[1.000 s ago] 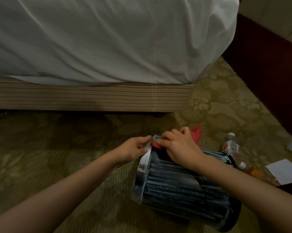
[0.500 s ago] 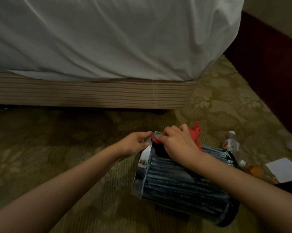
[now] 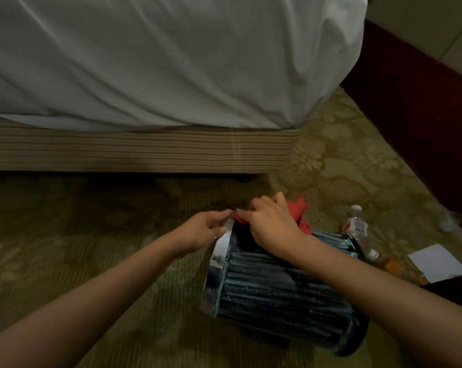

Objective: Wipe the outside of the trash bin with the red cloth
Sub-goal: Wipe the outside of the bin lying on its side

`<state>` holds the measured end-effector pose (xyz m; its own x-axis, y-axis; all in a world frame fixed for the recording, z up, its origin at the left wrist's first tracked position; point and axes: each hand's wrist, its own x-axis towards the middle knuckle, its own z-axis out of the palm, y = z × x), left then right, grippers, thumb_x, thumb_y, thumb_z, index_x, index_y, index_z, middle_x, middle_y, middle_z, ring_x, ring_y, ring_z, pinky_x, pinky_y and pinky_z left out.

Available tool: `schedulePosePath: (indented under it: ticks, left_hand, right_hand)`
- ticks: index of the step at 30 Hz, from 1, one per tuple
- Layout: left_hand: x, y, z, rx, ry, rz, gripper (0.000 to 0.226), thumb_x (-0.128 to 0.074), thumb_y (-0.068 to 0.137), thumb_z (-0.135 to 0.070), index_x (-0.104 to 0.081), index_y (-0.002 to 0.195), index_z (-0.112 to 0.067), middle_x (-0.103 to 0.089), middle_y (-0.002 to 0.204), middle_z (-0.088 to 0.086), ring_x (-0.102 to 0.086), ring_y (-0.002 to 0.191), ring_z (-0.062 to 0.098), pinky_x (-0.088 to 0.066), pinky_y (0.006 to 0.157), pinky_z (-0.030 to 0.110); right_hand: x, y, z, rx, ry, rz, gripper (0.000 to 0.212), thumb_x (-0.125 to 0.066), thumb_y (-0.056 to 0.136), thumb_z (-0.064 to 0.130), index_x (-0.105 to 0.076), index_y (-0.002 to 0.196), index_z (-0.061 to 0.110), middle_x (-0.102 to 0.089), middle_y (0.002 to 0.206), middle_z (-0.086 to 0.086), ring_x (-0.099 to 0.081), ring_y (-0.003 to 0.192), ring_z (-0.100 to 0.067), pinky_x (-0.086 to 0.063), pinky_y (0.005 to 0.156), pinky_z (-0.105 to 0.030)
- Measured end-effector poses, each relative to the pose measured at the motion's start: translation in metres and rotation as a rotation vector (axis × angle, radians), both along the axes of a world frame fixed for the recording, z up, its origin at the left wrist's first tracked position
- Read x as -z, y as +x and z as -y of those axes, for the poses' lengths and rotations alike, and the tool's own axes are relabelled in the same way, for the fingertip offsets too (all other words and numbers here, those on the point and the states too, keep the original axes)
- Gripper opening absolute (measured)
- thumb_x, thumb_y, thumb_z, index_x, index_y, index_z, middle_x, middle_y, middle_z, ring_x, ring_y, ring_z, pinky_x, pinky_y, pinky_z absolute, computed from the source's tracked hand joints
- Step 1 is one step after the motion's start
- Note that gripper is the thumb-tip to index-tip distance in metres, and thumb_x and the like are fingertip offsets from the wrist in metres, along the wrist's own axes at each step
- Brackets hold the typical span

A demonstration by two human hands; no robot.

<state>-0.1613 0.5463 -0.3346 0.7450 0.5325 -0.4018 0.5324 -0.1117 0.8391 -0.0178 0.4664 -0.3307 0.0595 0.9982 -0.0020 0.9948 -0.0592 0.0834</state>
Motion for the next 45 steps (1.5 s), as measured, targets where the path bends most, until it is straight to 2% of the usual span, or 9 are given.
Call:
schedulePosePath:
  ticks: [5,10,16,20,29,32,36,40,45]
  left_hand:
    - [0.0,-0.002,0.002,-0.004,0.005,-0.003,0.051,-0.044,0.095,-0.002,-0.029,0.144,-0.008,-0.048,0.137,0.009,-0.044,0.108,0.005,-0.034,0.067,-0.007]
    - [-0.002,-0.002,0.003,-0.004,0.036,-0.022,0.051,-0.043,0.096,-0.005,-0.029,0.145,-0.011,-0.046,0.139,0.015,-0.044,0.127,0.024,-0.037,0.097,0.021]
    - [0.003,-0.003,0.003,0.011,0.077,-0.064,0.051,-0.044,0.096,-0.01,-0.029,0.145,-0.016,-0.049,0.135,0.016,-0.048,0.123,0.026,-0.038,0.099,0.028]
    - [0.008,0.001,-0.003,0.039,0.155,-0.14,0.049,-0.041,0.098,-0.02,-0.028,0.145,-0.027,-0.05,0.136,0.014,-0.046,0.125,0.033,-0.032,0.107,0.052]
    - [0.015,-0.002,-0.007,0.073,0.167,-0.161,0.053,-0.047,0.095,-0.022,-0.03,0.145,-0.029,-0.057,0.13,0.007,-0.051,0.12,0.029,-0.034,0.105,0.053]
    - [0.016,-0.001,-0.008,0.105,0.23,-0.196,0.052,-0.044,0.097,-0.025,-0.026,0.145,-0.032,-0.056,0.131,0.005,-0.049,0.121,0.029,-0.031,0.105,0.054]
    - [0.017,-0.003,-0.005,0.101,0.25,-0.196,0.052,-0.044,0.097,-0.025,-0.025,0.145,-0.031,-0.057,0.129,0.01,-0.049,0.121,0.032,-0.033,0.104,0.054]
    - [0.018,-0.006,-0.002,0.108,0.263,-0.195,0.053,-0.045,0.096,-0.025,-0.025,0.145,-0.031,-0.059,0.125,0.009,-0.052,0.118,0.03,-0.036,0.102,0.053]
    - [0.02,-0.01,-0.006,0.12,0.222,-0.166,0.054,-0.049,0.094,-0.027,-0.028,0.144,-0.033,-0.051,0.137,0.0,-0.046,0.127,0.021,-0.031,0.107,0.051]
  right_hand:
    - [0.001,-0.012,0.032,-0.232,0.04,-0.008,0.038,-0.056,0.086,0.019,-0.058,0.124,0.022,-0.058,0.095,-0.006,-0.051,0.091,-0.026,-0.024,0.073,-0.037]
    - [-0.003,-0.003,0.01,-0.04,0.014,0.018,0.038,-0.041,0.094,0.02,-0.05,0.131,0.025,-0.051,0.108,-0.004,-0.044,0.103,-0.024,-0.023,0.081,-0.038]
    - [0.005,0.006,0.028,-0.145,-0.003,0.016,0.042,-0.045,0.091,0.019,-0.051,0.132,0.027,-0.054,0.104,-0.005,-0.048,0.099,-0.026,-0.022,0.078,-0.038]
    - [-0.01,0.048,0.048,-0.054,-0.127,0.093,0.045,-0.037,0.095,0.023,-0.042,0.138,0.035,-0.051,0.111,0.002,-0.046,0.106,-0.021,-0.021,0.081,-0.037]
    - [-0.003,-0.002,0.026,-0.207,-0.021,0.022,0.043,-0.043,0.093,0.02,-0.048,0.134,0.028,-0.051,0.11,-0.002,-0.046,0.102,-0.024,-0.01,0.072,-0.033]
    - [-0.009,0.028,0.056,-0.169,-0.048,-0.02,0.045,-0.046,0.091,0.016,-0.049,0.134,0.029,-0.056,0.104,-0.002,-0.051,0.098,-0.024,-0.014,0.072,-0.033]
    - [-0.017,0.039,0.071,-0.17,-0.043,0.077,0.042,-0.072,0.074,0.013,-0.068,0.113,0.024,-0.06,0.079,0.0,-0.06,0.075,-0.023,-0.03,0.067,-0.033]
    - [-0.009,0.003,0.048,-0.209,-0.037,0.018,0.045,-0.049,0.091,0.019,-0.047,0.136,0.026,-0.053,0.109,-0.002,-0.048,0.104,-0.023,-0.024,0.081,-0.036]
    - [-0.007,0.0,0.049,-0.224,-0.093,0.034,0.051,-0.046,0.094,0.021,-0.035,0.142,0.028,-0.048,0.121,-0.001,-0.042,0.111,-0.022,-0.025,0.084,-0.037]
